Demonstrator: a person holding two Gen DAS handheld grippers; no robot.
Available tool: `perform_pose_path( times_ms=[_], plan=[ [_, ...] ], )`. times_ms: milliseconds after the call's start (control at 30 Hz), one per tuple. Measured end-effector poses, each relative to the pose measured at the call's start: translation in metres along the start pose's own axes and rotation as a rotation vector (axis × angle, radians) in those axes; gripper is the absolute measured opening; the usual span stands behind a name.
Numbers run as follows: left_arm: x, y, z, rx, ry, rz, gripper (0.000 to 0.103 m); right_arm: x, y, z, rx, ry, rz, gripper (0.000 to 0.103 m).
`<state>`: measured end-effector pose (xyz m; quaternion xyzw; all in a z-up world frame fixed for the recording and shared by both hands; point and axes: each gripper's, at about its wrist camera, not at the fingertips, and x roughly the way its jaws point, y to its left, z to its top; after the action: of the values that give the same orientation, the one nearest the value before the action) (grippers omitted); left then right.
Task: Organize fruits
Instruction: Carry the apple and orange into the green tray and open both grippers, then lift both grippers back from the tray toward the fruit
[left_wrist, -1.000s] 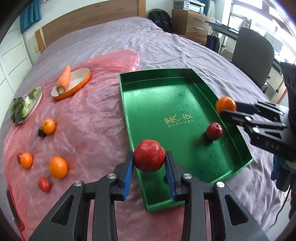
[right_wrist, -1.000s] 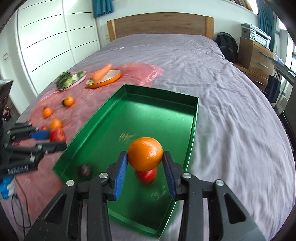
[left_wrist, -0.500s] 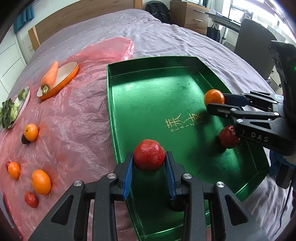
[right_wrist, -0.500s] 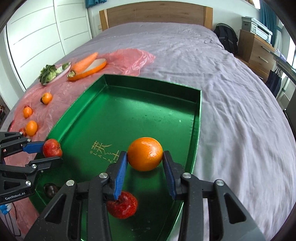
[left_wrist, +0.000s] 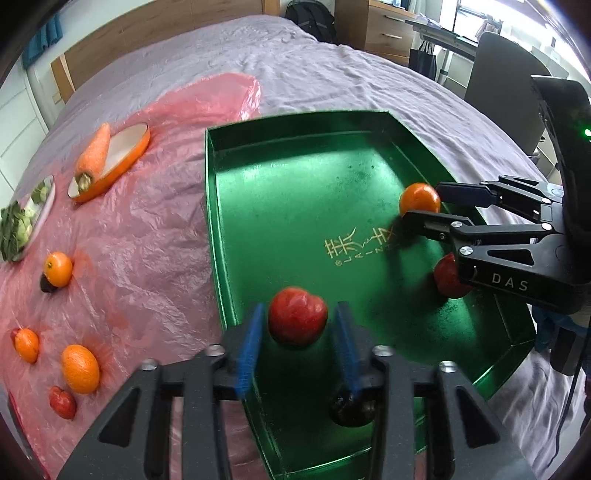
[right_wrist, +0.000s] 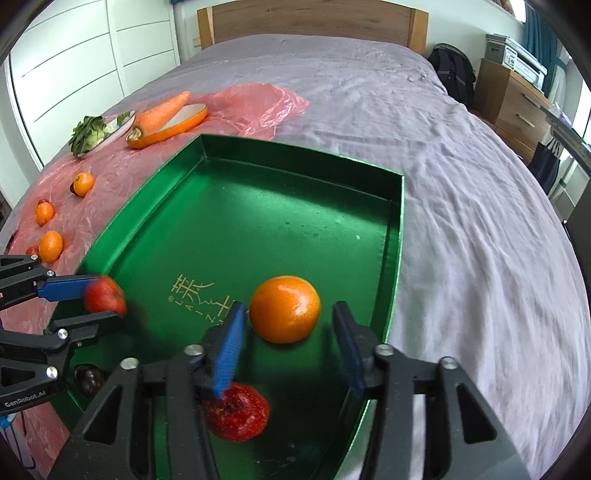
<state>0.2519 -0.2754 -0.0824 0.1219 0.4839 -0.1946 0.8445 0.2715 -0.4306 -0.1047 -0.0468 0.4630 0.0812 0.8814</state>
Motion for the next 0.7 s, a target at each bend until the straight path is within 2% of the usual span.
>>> perform_pose_path(
  times_ms=[133,367,600,700],
  plan=[
    [-0.01,0.001,0.001,0.007,-0.015,0.004,0.048,-0.01,-0.002,0.002,0.01,-0.016,-0.015,0.1],
    [-0.041,0.006,-0.009,0.007,-0.04,0.001,0.048,-0.052,0.004,0.001,0.029,-0.086,-0.023,0.101],
    [-0.087,0.016,-0.038,0.002,-0.069,0.016,0.048,-0.104,0.023,-0.018,0.052,-0.125,-0.032,0.103],
    [-0.112,0.03,-0.05,-0.03,-0.092,0.019,0.048,-0.122,0.035,-0.031,0.057,-0.126,-0.041,0.103]
  ],
)
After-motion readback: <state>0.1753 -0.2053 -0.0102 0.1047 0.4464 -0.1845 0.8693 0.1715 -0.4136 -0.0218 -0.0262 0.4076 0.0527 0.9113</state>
